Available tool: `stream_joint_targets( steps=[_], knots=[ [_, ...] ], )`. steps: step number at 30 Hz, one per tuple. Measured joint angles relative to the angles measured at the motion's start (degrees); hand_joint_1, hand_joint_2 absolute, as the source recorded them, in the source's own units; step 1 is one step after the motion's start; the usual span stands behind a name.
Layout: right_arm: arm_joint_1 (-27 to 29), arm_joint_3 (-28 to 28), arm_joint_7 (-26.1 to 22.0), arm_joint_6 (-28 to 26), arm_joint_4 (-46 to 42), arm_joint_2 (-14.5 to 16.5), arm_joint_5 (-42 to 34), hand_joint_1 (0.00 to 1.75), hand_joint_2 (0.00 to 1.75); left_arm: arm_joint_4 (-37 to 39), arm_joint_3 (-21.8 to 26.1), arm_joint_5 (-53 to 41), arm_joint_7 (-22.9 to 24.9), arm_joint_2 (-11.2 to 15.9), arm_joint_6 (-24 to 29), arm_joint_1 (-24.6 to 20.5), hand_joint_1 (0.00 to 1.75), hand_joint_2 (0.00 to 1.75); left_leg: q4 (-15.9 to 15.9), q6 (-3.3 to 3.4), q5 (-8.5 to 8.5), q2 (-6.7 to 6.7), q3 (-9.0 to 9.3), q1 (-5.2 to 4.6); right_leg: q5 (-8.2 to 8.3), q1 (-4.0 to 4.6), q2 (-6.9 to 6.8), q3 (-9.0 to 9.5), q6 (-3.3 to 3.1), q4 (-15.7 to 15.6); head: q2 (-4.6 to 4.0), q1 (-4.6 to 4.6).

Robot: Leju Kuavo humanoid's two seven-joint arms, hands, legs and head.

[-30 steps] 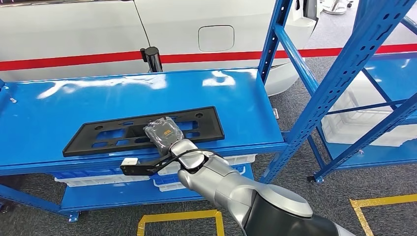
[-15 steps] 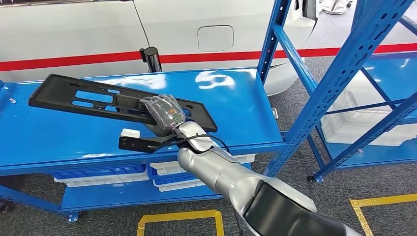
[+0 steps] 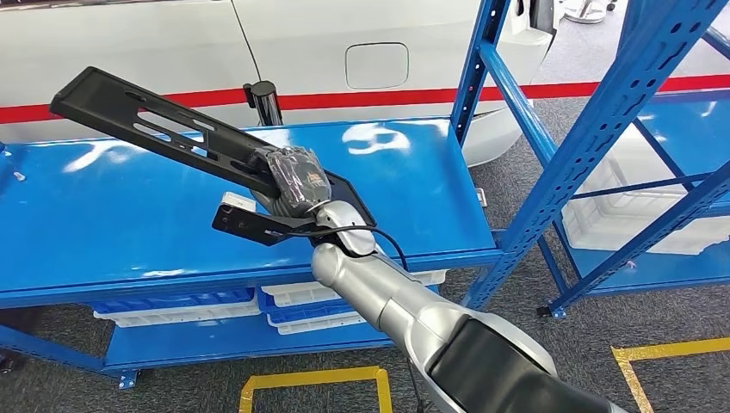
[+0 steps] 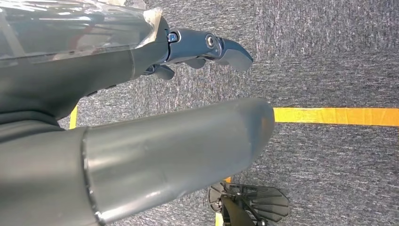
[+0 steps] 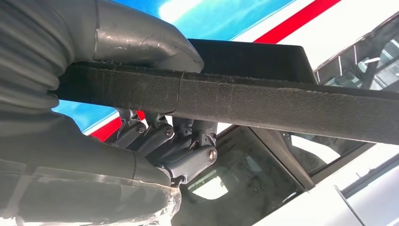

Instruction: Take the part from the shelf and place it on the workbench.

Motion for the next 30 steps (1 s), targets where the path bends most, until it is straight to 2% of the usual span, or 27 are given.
stream_joint_targets(
  steps=[3, 6, 11, 19, 23, 30],
  knots=[
    [0.7, -1.0, -2.0, 0.3, -1.0, 0.0, -1.1, 1.75, 1.75, 0.0, 0.0, 0.0, -0.4, 0.0, -0.1, 0.0, 0.00, 0.00, 0.0, 0.00, 0.00, 0.00, 0.00, 0.00, 0.00, 0.00, 0.00, 0.00, 0.00, 0.0, 0.00, 0.00],
    [2.5, -3.9, -5.5, 3.5, -5.2, -0.3, -4.5, 1.75, 1.75, 0.0, 0.0, -0.1, -1.1, 0.0, -0.5, 0.2, 0.00, 0.00, 0.0, 0.00, 0.00, 0.00, -0.01, 0.00, 0.00, 0.00, -0.01, -0.01, 0.00, 0.0, 0.00, 0.01],
    [8.2, -10.1, -8.0, 12.6, -19.0, -1.6, -12.8, 1.75, 1.75, 0.0, 0.2, -0.5, -1.4, 0.0, -1.2, 0.6, 0.00, 0.00, 0.0, 0.00, -0.01, -0.03, -0.09, -0.01, -0.01, 0.00, -0.02, -0.09, 0.01, 0.0, 0.00, 0.00],
    [17.9, -17.7, -8.2, 25.1, -41.9, -5.4, -30.9, 1.75, 1.75, 0.0, 0.2, -1.4, -3.6, -0.2, -2.7, 1.3, 0.00, 0.00, 0.0, 0.02, -0.02, -0.05, -0.14, -0.09, -0.01, -0.02, -0.03, -0.14, 0.01, 0.0, 0.00, 0.01],
    [19.9, -20.2, -7.0, 29.1, -49.2, -7.4, -36.3, 1.75, 1.75, 0.0, 0.3, -1.4, -3.6, -0.6, -2.7, 1.4, 0.00, 1.75, 0.0, 0.02, -0.02, -0.04, -0.13, -0.09, 0.00, -0.03, -0.02, -0.15, 0.01, 0.0, 0.00, 0.01],
    [22.2, -22.9, -6.9, 29.4, -56.3, -10.1, -36.4, 1.75, 1.75, 0.0, 0.8, -1.9, -4.1, -1.1, -2.8, 1.4, 0.00, 1.75, 0.0, 0.02, -0.02, -0.04, -0.13, -0.06, -0.01, -0.02, -0.02, -0.14, 0.01, 0.0, 0.00, 0.00]
  ],
)
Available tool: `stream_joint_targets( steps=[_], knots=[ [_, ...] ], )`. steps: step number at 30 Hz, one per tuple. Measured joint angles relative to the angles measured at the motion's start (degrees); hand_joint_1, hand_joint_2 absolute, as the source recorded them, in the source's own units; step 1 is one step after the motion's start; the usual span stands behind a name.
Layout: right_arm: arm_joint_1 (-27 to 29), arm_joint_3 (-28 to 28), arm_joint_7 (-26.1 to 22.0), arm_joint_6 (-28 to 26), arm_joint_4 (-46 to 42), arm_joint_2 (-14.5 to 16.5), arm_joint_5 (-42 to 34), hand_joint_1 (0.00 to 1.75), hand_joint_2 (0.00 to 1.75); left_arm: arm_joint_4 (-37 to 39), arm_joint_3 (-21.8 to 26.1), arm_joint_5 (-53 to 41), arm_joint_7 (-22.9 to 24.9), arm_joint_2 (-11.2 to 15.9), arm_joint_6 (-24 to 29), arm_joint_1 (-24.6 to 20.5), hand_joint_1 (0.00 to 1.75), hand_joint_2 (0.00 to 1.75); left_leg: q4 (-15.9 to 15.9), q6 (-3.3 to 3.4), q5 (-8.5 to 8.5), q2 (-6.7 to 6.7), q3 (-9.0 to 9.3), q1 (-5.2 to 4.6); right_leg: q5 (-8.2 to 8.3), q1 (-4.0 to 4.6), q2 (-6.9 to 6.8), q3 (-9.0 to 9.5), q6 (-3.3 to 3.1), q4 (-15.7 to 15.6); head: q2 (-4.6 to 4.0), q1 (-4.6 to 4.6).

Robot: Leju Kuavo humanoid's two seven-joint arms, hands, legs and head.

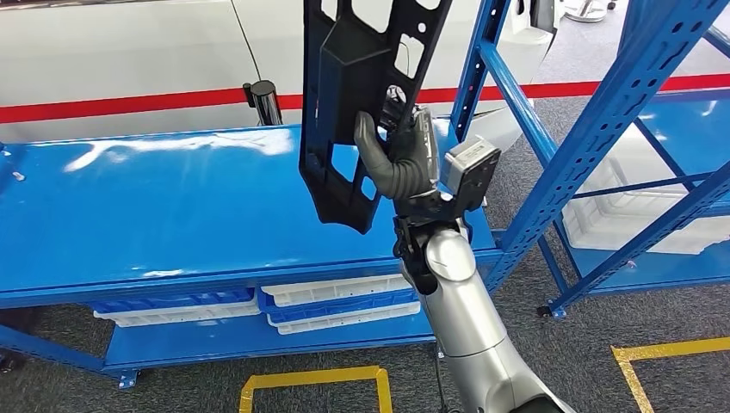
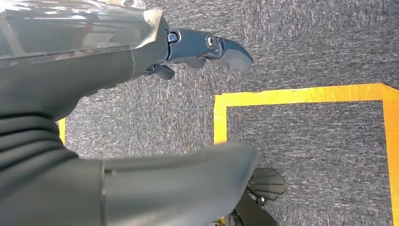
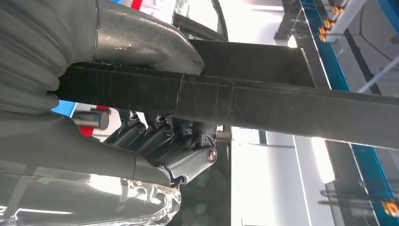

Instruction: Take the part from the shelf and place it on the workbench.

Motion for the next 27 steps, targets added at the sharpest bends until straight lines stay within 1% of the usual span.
stream_joint_targets(
  steps=[6, 13, 19, 27],
  knots=[
    [1.2, -1.0, -0.6, 0.8, -1.9, -1.8, 0.2, 1.75, 1.75, 0.0, 0.0, -0.7, 0.0, 0.1, 0.3, 0.0, 0.00, 1.75, 0.0, 0.00, 0.00, 0.00, 0.00, 0.00, 0.00, 0.00, 0.00, 0.00, 0.00, 0.0, 0.00, 0.00],
    [1.8, -0.8, -0.6, 1.4, -2.1, -2.7, 0.9, 1.75, 1.75, 0.0, 0.2, -0.6, 0.0, 0.1, 0.9, -0.1, 0.00, 1.75, 0.0, 0.00, 0.00, 0.00, 0.00, 0.00, 0.00, 0.01, 0.00, 0.01, 0.00, 0.0, 0.00, 0.00],
    [1.8, 1.3, 0.6, 3.4, -1.9, -3.2, 1.6, 1.75, 1.75, 0.0, 0.5, -0.5, 1.0, 0.2, 1.8, -0.1, 0.00, 1.75, 0.0, 0.00, 0.00, 0.00, 0.00, 0.00, 0.00, 0.01, 0.00, 0.01, 0.00, 0.0, 0.00, 0.01],
    [3.0, 4.1, 1.0, 6.0, -1.8, -3.4, 1.0, 1.75, 1.75, 0.0, 1.6, 0.4, -0.5, 0.1, 2.0, -0.2, 0.00, 1.75, 0.0, 0.02, -0.02, 0.00, -0.01, -0.02, 0.00, -0.02, -0.01, 0.02, 0.01, 0.0, 0.00, -0.01]
  ],
)
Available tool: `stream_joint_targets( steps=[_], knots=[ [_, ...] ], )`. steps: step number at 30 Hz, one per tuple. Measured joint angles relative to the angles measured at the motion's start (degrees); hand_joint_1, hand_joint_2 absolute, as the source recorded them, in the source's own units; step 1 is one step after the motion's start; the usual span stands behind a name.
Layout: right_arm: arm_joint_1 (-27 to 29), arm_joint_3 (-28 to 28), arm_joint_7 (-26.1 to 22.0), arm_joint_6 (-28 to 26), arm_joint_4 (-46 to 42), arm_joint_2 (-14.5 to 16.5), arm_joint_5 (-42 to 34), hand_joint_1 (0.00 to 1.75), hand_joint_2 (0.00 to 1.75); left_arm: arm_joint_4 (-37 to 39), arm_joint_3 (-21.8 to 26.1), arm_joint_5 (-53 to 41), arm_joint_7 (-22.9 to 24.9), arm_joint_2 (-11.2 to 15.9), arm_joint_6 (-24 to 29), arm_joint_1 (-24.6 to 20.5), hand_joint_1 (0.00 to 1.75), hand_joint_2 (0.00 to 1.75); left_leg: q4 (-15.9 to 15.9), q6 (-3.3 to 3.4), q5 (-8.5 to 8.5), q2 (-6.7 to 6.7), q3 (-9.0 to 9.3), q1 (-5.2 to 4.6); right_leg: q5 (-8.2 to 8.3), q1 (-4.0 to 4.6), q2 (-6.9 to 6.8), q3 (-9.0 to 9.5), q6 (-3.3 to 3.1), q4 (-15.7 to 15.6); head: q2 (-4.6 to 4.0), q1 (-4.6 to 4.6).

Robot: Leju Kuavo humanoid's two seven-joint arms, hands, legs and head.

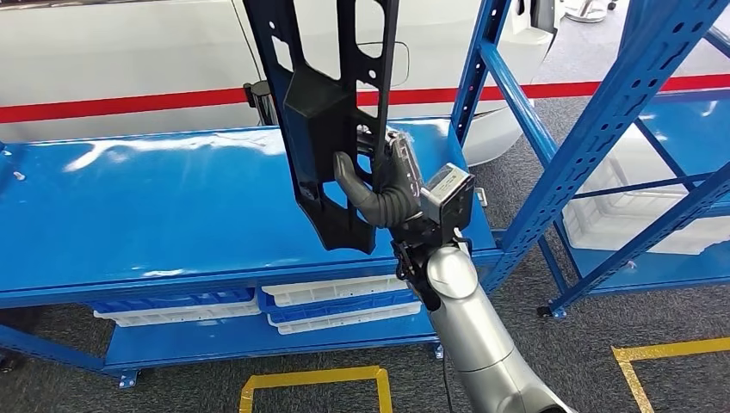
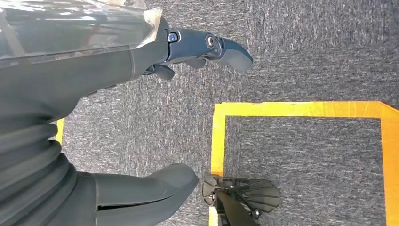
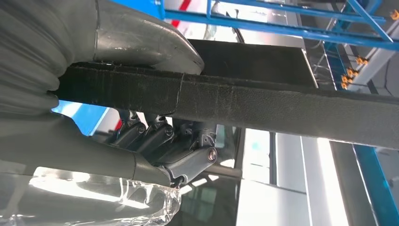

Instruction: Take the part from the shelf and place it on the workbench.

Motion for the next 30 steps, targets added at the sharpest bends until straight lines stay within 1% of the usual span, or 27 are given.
stream_joint_targets(
  steps=[5, 8, 11, 12, 13, 14, 15, 16, 17, 18, 19, 20, 21, 22, 23, 24, 25, 26, 27, 28, 29, 30],
  knots=[
    [2.1, 1.2, -1.7, 1.2, 0.0, -0.2, -0.1, 1.75, 1.75, 0.0, 0.4, 0.1, -0.2, 0.1, -0.2, 0.0, 0.00, 1.75, 0.1, 0.18, -0.13, -0.01, -0.04, -0.10, 0.01, -0.30, 0.00, 0.07, 0.04, 0.0, 0.00, 0.00],
    [3.0, 1.6, -2.1, 1.4, 0.0, -0.3, -0.1, 1.75, 1.75, 0.0, 0.6, 0.0, -0.6, 0.1, -0.4, 0.0, 0.00, 1.75, 0.2, 0.42, -0.26, 0.00, -0.08, -0.29, 0.02, -0.54, 0.00, 0.08, 0.12, 0.0, 0.00, 0.00],
    [3.4, 1.8, -2.3, 1.5, 0.0, -0.4, -0.1, 1.75, 1.75, 0.0, 0.6, 0.0, -1.0, 0.2, -0.5, 0.0, 0.00, 1.75, 0.3, 0.91, -0.39, -0.01, -0.12, -0.47, 0.08, -0.74, 0.01, 0.15, 0.59, -0.2, 0.00, 0.00],
    [3.4, 1.8, -2.4, 1.5, -0.2, -0.4, -0.1, 1.75, 1.75, 0.0, 0.6, 0.0, -1.0, 0.2, -0.5, 0.0, 0.00, 1.75, -0.1, 1.24, -0.13, 0.05, 0.09, -0.30, 0.01, -0.65, 0.00, 0.10, 0.82, -0.2, 0.00, 0.01],
    [3.5, 1.9, -2.4, 1.5, -0.3, -0.4, -0.1, 1.75, 1.75, -0.1, 0.6, 0.0, -1.0, 0.1, -0.5, -0.1, 0.00, 1.75, -0.6, 1.60, 0.19, 0.14, 0.38, -0.19, -0.34, -0.56, -0.03, -0.06, 0.91, 0.1, 0.00, 0.04],
    [3.5, 1.9, -2.5, 1.5, -0.4, -0.4, -0.1, 1.75, 1.75, -0.1, 0.6, 0.0, -1.1, 0.1, -0.5, -0.1, 0.00, 1.75, -1.1, 1.99, 0.55, 0.25, 0.67, -0.05, -1.22, -0.45, -0.05, -0.62, 0.82, 1.4, 0.00, 0.09],
    [3.5, 1.9, -2.5, 1.5, -0.5, -0.5, -0.1, 1.75, 1.75, -0.1, 0.6, 0.0, -1.1, 0.0, -0.5, -0.2, 0.00, 1.75, -1.5, 2.29, 0.87, 0.35, 0.91, 0.11, -2.63, -0.37, -0.08, -1.72, 0.56, 3.9, 0.00, 0.15],
    [3.6, 2.0, -2.6, 1.5, -0.5, -0.7, -0.1, 1.75, 1.75, -0.1, 0.7, 0.0, -1.1, 0.0, -0.5, -0.2, 0.00, 1.75, -1.6, 2.41, 0.95, 0.40, 0.94, 0.05, -4.39, -0.42, -0.10, -3.30, 0.20, 7.4, 0.00, 0.19],
    [3.8, 2.0, -2.7, 1.5, -0.5, -0.8, -0.1, 1.75, 1.75, -0.1, 0.7, 0.0, -1.1, 0.0, -0.5, -0.3, 0.00, 1.75, -1.6, 2.47, 0.99, 0.40, 0.86, 0.05, -6.07, -0.44, -0.10, -5.18, -0.03, 11.4, 0.00, 0.21],
    [4.1, 2.0, -2.8, 1.5, -0.5, -1.1, 0.0, 1.75, 1.75, -0.1, 0.8, 0.0, -1.2, 0.0, -0.5, -0.3, 0.00, 1.75, -1.5, 2.45, 0.99, 0.39, 0.76, 0.06, -7.10, -0.51, -0.11, -6.66, 0.03, 14.6, 0.00, 0.21],
    [4.5, 2.0, -2.9, 1.6, -0.5, -1.3, 0.0, 1.75, 1.75, -0.1, 0.9, 0.1, -1.2, -0.1, -0.5, -0.3, 0.00, 1.75, -1.5, 2.41, 1.01, 0.38, 0.66, 0.08, -7.23, -0.61, -0.12, -7.25, 0.36, 15.9, 0.00, 0.20],
    [4.7, 2.0, -3.0, 1.6, -0.5, -1.4, 0.1, 1.75, 1.75, -0.1, 1.0, 0.1, -1.2, -0.2, -0.5, -0.3, 0.00, 1.75, -1.4, 2.33, 1.02, 0.38, 0.56, 0.12, -6.41, -0.77, -0.14, -6.67, 0.92, 14.9, 0.00, 0.20],
    [4.8, 2.1, -3.2, 1.6, -0.6, -1.6, 0.1, 1.75, 1.75, -0.1, 1.0, 0.1, -1.3, -0.3, -0.5, -0.3, 0.00, 1.75, -1.2, 2.16, 0.99, 0.38, 0.47, 0.21, -4.91, -1.00, -0.17, -4.94, 1.57, 11.7, 0.00, 0.20],
    [4.8, 2.1, -3.3, 1.7, -0.6, -1.7, 0.1, 1.75, 1.75, -0.1, 1.1, 0.1, -1.3, -0.4, -0.5, -0.3, 0.00, 1.75, -0.9, 1.86, 0.92, 0.37, 0.33, 0.28, -3.48, -1.27, -0.22, -2.70, 2.11, 7.4, 0.00, 0.21],
    [4.9, 2.2, -3.4, 1.7, -0.6, -1.7, 0.1, 1.75, 1.75, -0.1, 1.1, 0.2, -1.5, -0.4, -0.6, -0.3, 0.00, 1.75, -0.6, 1.46, 0.83, 0.31, 0.08, 0.31, -2.19, -1.23, -0.14, -0.77, 2.33, 4.2, 0.00, 0.22],
    [5.0, 2.2, -3.6, 1.7, -0.7, -1.7, 0.2, 1.75, 1.75, -0.1, 1.2, 0.3, -1.7, -0.4, -0.6, -0.3, 0.00, 1.75, -0.2, 1.03, 0.74, 0.24, -0.11, 0.24, -1.40, -1.25, -0.01, 0.41, 2.28, 2.0, 0.00, 0.23],
    [5.2, 2.2, -3.7, 1.7, -0.7, -1.8, 0.2, 1.75, 1.75, -0.1, 1.3, 0.4, -2.0, -0.4, -0.8, -0.3, 0.00, 1.75, 0.2, 0.65, 0.71, 0.15, -0.34, 0.17, -1.18, -1.19, 0.14, 0.81, 1.96, 1.3, 0.00, 0.22],
    [5.4, 2.2, -3.7, 1.7, -0.8, -1.7, 0.3, 1.75, 1.75, -0.1, 1.4, 0.5, -2.3, -0.3, -0.9, -0.3, 0.00, 1.75, 0.4, 0.34, 0.77, 0.05, -0.54, 0.12, -0.99, -1.01, 0.32, 0.61, 1.56, 1.7, 0.00, 0.20],
    [5.6, 2.2, -3.8, 1.7, -0.9, -1.8, 0.3, 1.75, 1.75, -0.1, 1.5, 0.6, -2.6, -0.3, -1.1, -0.2, 0.00, 1.75, 0.7, 0.10, 0.80, 0.01, -0.71, 0.21, -0.96, -1.22, 0.36, 0.27, 1.15, 1.7, 0.00, 0.16],
    [5.7, 2.2, -3.8, 1.7, -1.0, -1.7, 0.4, 1.75, 1.75, -0.1, 1.6, 0.7, -2.8, -0.3, -1.2, -0.2, 0.00, 1.75, 1.1, -0.13, 0.41, 0.02, -1.01, 0.39, -0.85, -1.27, 0.36, 0.01, 0.70, 1.9, 0.00, 0.12],
    [5.8, 2.2, -3.9, 1.7, -1.1, -1.7, 0.5, 1.75, 1.75, -0.1, 1.7, 0.7, -3.0, -0.3, -1.2, -0.2, 0.00, 1.75, 2.1, -0.37, -0.68, 0.09, -1.48, 0.54, -0.57, -1.29, 0.34, -0.33, 0.23, 1.9, 0.00, 0.09],
    [5.8, 2.2, -3.9, 1.7, -1.1, -1.7, 0.6, 1.75, 1.75, -0.1, 1.7, 0.7, -3.2, -0.3, -1.2, -0.2, 0.00, 1.75, 4.1, -0.58, -2.56, 0.17, -2.28, 0.68, -0.24, -1.32, 0.29, -0.70, -0.27, 1.9, 0.00, 0.06]
  ],
)
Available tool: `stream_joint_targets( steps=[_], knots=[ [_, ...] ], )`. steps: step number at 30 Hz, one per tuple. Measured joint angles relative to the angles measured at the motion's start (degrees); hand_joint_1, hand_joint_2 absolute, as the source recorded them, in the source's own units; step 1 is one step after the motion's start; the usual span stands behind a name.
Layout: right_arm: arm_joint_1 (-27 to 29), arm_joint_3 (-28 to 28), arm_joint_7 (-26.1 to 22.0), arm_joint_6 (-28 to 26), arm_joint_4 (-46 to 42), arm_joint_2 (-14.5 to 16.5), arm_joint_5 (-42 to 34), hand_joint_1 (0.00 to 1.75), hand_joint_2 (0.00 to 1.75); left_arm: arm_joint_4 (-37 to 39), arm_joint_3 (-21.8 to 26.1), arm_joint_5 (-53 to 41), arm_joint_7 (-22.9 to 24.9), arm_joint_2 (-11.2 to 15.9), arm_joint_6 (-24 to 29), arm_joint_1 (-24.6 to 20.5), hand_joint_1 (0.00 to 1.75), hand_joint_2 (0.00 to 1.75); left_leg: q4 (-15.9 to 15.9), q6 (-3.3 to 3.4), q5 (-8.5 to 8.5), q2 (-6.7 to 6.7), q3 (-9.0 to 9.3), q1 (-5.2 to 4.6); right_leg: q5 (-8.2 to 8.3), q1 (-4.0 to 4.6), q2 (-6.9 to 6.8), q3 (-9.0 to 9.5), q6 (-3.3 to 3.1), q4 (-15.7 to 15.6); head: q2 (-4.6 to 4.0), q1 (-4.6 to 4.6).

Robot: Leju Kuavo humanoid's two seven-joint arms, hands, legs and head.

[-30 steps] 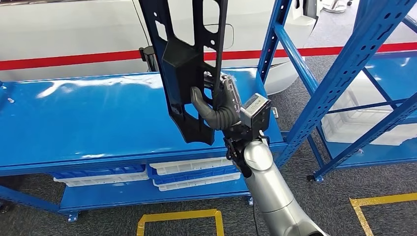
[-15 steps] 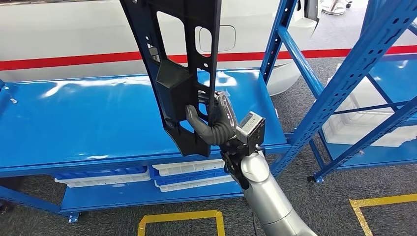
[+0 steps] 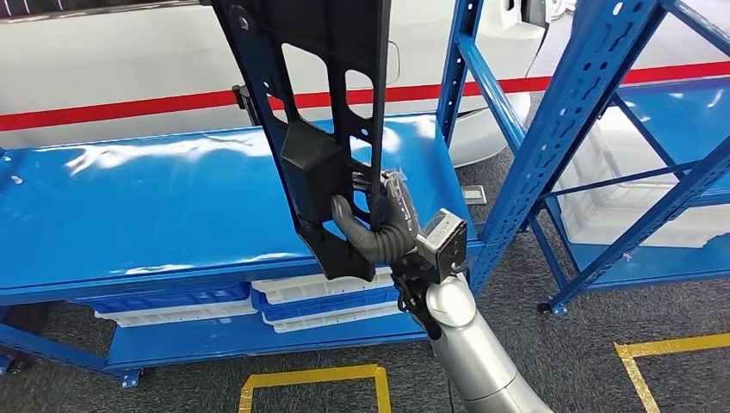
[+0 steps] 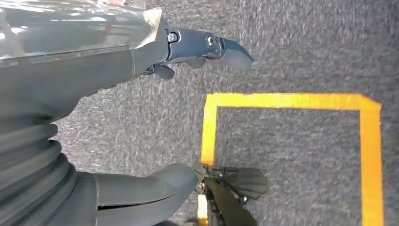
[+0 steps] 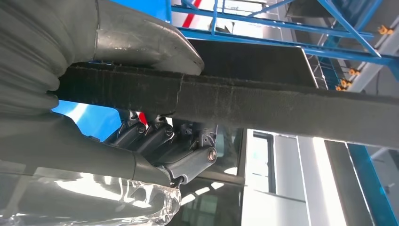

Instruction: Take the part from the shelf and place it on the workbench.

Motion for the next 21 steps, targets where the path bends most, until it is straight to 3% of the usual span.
stream_joint_targets(
  steps=[2, 4, 5, 6, 9, 11, 13, 14, 16, 18, 19, 20, 21],
  knots=[
    [0.0, 0.0, 0.0, 0.0, -0.1, 0.0, 0.0, 1.75, 1.75, 0.0, 0.0, 0.0, -0.1, 0.0, 0.0, 0.0, 0.00, 1.75, 6.9, -0.29, -4.99, 0.11, -2.35, 0.04, 0.67, 0.34, -0.10, -0.92, -0.80, 0.0, 0.00, -0.03],
    [0.1, 0.0, 0.0, 0.0, -0.1, 0.0, 0.1, 1.75, 1.75, 0.0, 0.0, 0.0, -0.2, 0.0, 0.0, 0.0, 0.00, 1.75, 12.4, -0.22, -7.60, 0.11, -3.62, 0.03, 1.42, 0.79, -0.18, -1.96, -1.17, 0.1, 0.00, -0.03],
    [0.1, 0.0, 0.0, 0.0, -0.1, 0.0, 0.1, 1.75, 1.75, 0.0, 0.0, 0.0, -0.3, 0.0, -0.1, -0.1, 0.00, 1.75, 12.4, 0.04, -7.25, 0.11, -2.82, 0.00, 1.80, 1.02, -0.18, -2.44, -1.22, 0.1, 0.00, -0.04],
    [0.1, 0.0, 0.0, 0.0, -0.1, 0.0, 0.2, 1.75, 1.75, 0.0, 0.0, 0.0, -0.3, 0.0, -0.1, -0.1, 0.00, 1.75, 10.2, 0.45, -6.05, 0.10, -0.98, -0.08, 2.16, 1.24, -0.17, -2.85, -1.21, 0.1, 0.00, -0.04],
    [0.1, -0.1, -0.1, -0.2, -0.1, -0.1, 0.4, 1.75, 1.75, -0.1, 0.0, 0.0, -0.7, 0.1, -0.2, -0.4, 0.00, 1.75, -0.7, 2.08, -3.25, 0.12, 6.60, -0.79, 3.16, 1.53, -0.20, -3.51, -0.85, 0.0, 0.00, -0.01],
    [0.2, -0.1, -0.3, -0.3, -0.1, -0.2, 0.7, 1.75, 1.75, -0.2, 0.1, 0.1, -1.0, 0.2, -0.1, -0.5, 0.00, 1.75, -3.8, 2.57, -3.07, 0.15, 8.28, -1.49, 3.85, 1.30, -0.40, -3.60, -0.10, -0.1, 0.00, 0.00],
    [0.3, -0.2, -0.5, -0.4, -0.2, -0.3, 0.8, 1.75, 1.75, -0.2, 0.3, 0.2, -1.1, 0.3, 0.0, -0.5, 0.00, 1.75, -4.5, 2.88, -1.87, 0.29, 7.84, -1.72, 4.38, 1.16, -0.51, -3.72, 0.68, -0.2, 0.00, -0.02],
    [0.4, -0.2, -0.5, -0.4, -0.2, -0.4, 0.9, 1.75, 1.75, -0.2, 0.3, 0.2, -1.1, 0.3, 0.0, -0.5, 0.00, 1.75, -5.0, 3.14, -1.09, 0.43, 7.60, -1.64, 3.86, 1.21, -0.50, -4.15, 0.79, 0.2, 0.00, 0.00],
    [0.4, -0.3, -0.6, -0.5, -0.2, -0.5, 0.9, 1.75, 1.75, -0.2, 0.4, 0.3, -1.2, 0.2, -0.1, -0.6, 0.00, 1.75, -5.7, 3.58, 0.57, 0.73, 6.67, -1.38, 0.21, 1.25, -0.48, -5.78, 0.33, 3.9, 0.00, 0.11],
    [0.6, -0.3, -0.6, -0.5, -0.2, -0.7, 1.0, 1.75, 1.75, -0.2, 0.5, 0.3, -1.3, 0.0, -0.1, -0.6, 0.00, 1.75, -5.6, 3.77, 1.86, 0.79, 5.01, -1.44, -4.13, 1.04, -0.47, -7.53, 0.08, 10.5, 0.00, 0.22],
    [0.8, -0.4, -0.6, -0.6, -0.2, -0.8, 1.1, 1.75, 1.75, -0.2, 0.6, 0.4, -1.4, 0.0, -0.2, -0.6, 0.00, 1.75, -5.5, 3.67, 2.47, 0.84, 4.07, -1.43, -5.01, 0.91, -0.47, -7.73, 0.43, 13.1, 0.00, 0.23],
    [0.9, -0.4, -0.6, -0.7, -0.2, -0.9, 1.1, 1.75, 1.75, -0.2, 0.8, 0.4, -1.4, 0.0, -0.2, -0.6, 0.00, 1.75, -5.4, 3.53, 3.07, 0.89, 3.10, -1.39, -4.85, 0.79, -0.47, -7.13, 1.06, 14.1, 0.00, 0.22],
    [1.0, -0.4, -0.6, -0.7, -0.2, -0.9, 1.2, 1.75, 1.75, -0.2, 0.9, 0.5, -1.4, -0.1, -0.2, -0.6, 0.00, 1.75, -5.2, 3.32, 3.62, 0.93, 2.13, -1.30, -3.87, 0.67, -0.48, -5.57, 1.83, 13.1, 0.00, 0.23]
  ],
)
